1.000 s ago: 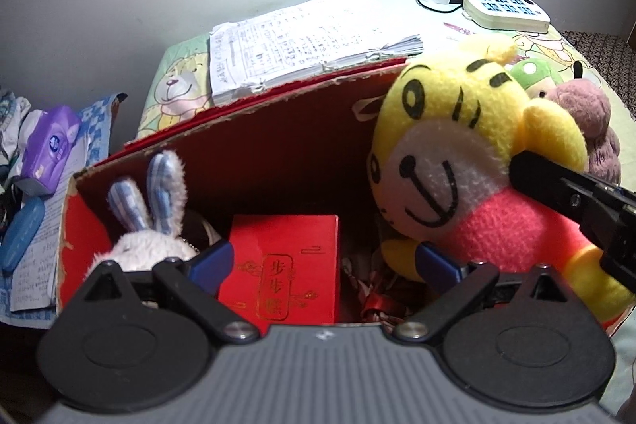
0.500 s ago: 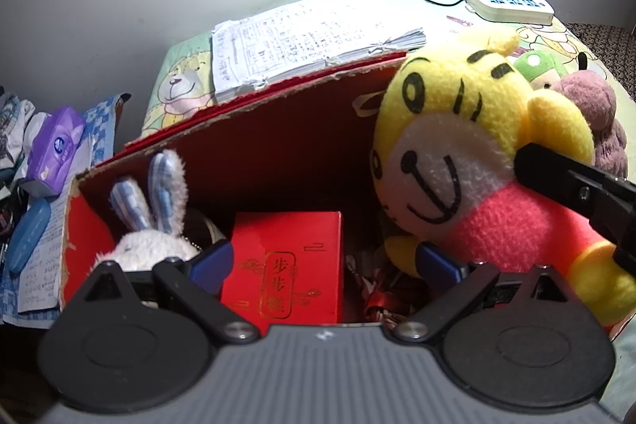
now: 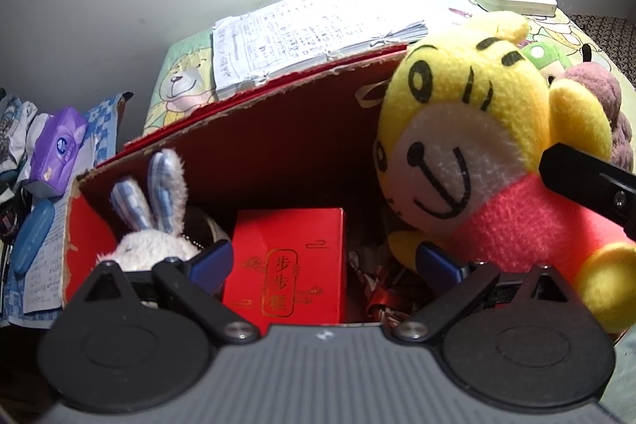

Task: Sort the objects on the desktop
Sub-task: 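Lower the tiger into the box and open the right gripper, then move the right gripper to the pink-brown teddy bear, then grasp the pink-brown teddy bear with the right gripper, then carry the teddy bear with the right gripper and lower it into the box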

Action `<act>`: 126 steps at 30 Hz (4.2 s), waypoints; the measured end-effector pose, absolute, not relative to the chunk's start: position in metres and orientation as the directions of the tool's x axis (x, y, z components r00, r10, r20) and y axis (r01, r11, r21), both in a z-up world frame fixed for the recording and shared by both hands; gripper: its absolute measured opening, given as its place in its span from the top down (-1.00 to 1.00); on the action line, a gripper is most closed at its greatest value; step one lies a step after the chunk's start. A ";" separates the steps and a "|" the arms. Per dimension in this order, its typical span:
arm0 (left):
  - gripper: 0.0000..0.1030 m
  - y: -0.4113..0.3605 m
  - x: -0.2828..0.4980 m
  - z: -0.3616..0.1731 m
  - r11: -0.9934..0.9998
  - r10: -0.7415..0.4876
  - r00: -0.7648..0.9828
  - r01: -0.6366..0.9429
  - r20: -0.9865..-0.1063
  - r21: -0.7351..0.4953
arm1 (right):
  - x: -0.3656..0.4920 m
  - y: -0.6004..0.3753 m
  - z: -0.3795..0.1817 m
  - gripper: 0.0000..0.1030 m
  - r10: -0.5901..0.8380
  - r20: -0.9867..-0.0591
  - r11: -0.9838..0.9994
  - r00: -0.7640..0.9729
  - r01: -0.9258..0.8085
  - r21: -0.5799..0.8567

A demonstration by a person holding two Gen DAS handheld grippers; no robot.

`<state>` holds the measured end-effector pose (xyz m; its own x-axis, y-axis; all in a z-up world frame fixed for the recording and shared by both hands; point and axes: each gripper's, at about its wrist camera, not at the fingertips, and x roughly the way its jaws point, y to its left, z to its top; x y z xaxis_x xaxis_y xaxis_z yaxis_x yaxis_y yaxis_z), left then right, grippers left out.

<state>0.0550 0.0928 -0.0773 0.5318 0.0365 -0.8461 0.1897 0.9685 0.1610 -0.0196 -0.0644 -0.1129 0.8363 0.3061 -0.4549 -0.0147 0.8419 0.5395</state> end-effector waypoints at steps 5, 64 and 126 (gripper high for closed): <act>-0.92 0.092 0.056 -0.078 0.967 0.040 0.526 0.192 -0.849 0.165 | -0.020 -0.065 -0.113 0.37 0.312 -0.450 0.841 0.837 -0.022 0.541; -0.51 -0.145 0.034 -0.108 0.939 -0.168 0.630 0.337 -0.758 0.071 | 0.035 -0.313 -0.170 0.11 0.686 -0.337 0.578 0.645 -0.200 0.791; -0.64 -0.033 -0.058 0.018 0.833 -0.494 0.654 0.546 -0.573 -0.094 | -0.076 -0.218 -0.047 0.25 0.628 -0.405 0.734 0.664 -0.333 0.592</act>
<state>-0.0580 -0.0332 0.0184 0.6544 -0.4937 -0.5727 0.5459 0.8325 -0.0940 -0.0762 -0.2180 -0.0468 0.6641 0.6283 -0.4052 -0.3332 0.7339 0.5919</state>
